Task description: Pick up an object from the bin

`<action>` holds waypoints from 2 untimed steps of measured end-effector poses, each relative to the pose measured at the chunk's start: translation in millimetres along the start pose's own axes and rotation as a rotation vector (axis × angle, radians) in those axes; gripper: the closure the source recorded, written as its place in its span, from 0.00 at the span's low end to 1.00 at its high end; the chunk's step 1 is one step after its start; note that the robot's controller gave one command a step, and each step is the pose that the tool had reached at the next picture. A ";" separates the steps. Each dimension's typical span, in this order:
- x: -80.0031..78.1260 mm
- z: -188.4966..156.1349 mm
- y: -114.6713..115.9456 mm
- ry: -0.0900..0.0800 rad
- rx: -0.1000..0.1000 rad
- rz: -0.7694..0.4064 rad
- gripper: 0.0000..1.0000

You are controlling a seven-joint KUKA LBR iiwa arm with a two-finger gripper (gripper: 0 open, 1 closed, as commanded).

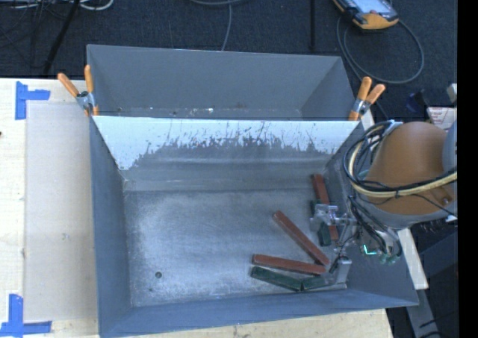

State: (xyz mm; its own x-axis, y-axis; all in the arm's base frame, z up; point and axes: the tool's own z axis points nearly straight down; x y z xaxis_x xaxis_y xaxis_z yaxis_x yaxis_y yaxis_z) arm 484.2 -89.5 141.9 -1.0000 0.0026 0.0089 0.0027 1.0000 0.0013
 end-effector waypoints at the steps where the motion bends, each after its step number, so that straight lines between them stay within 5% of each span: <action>1: -2.0 -3.5 0.4 -0.007 0.001 -0.004 0.00; 2: 4.3 74.6 46.6 -0.007 0.000 0.018 0.00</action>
Offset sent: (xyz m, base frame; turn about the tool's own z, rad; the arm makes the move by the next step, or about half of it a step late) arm -0.0044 0.0448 -0.0719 0.0199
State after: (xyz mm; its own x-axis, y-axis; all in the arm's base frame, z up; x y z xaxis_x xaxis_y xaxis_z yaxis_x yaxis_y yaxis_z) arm 479.3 -42.9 67.5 -0.9998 0.0207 0.0023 0.0207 0.9998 0.0015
